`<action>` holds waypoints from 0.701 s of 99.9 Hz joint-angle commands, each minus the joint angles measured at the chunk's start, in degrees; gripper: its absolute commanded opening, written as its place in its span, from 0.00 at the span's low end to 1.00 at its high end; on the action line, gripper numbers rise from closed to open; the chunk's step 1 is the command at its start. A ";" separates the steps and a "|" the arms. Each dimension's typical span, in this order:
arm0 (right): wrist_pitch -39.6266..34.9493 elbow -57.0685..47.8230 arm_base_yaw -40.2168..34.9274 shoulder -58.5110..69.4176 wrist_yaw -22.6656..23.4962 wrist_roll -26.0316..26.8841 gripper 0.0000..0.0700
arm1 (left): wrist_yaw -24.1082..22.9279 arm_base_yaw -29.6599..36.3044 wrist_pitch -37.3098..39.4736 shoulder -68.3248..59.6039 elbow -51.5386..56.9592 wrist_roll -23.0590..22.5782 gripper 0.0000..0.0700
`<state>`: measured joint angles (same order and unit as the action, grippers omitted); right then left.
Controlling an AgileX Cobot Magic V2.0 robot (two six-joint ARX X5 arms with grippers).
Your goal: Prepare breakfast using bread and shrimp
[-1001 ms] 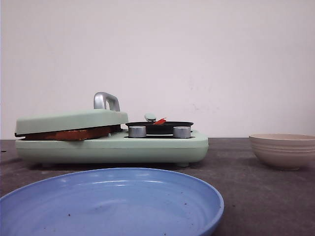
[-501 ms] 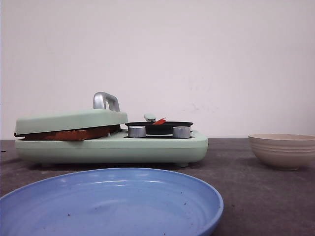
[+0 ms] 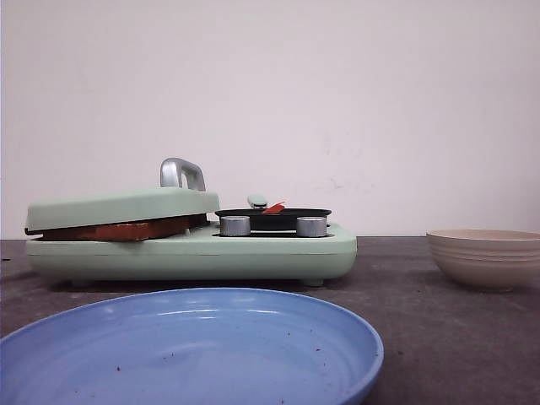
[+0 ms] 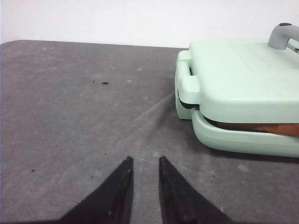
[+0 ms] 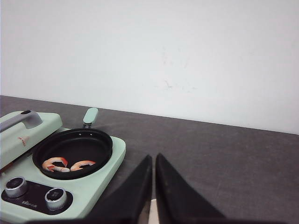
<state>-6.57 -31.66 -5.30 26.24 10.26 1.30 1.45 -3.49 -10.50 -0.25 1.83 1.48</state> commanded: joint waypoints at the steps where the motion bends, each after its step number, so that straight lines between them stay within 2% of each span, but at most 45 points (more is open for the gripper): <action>1: 0.76 -0.59 -0.20 0.11 -0.22 -0.26 0.00 | -0.02 0.02 -0.20 0.09 -1.03 0.42 0.02; 29: 0.74 -0.59 -0.26 -0.09 -0.24 -0.26 0.00 | -0.02 0.02 -0.20 0.09 -1.03 0.42 0.02; 63: 0.52 -0.20 -0.72 -10.62 -0.35 -0.22 0.00 | 0.00 0.02 -0.20 0.09 -1.03 0.42 0.02; 70: 0.74 0.83 -0.70 -12.68 -3.41 -0.24 0.00 | -0.02 0.02 -0.20 0.09 -1.03 0.42 0.02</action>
<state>-6.50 -31.62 -5.91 14.39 9.34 1.30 1.45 -3.49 -10.50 -0.25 1.83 1.56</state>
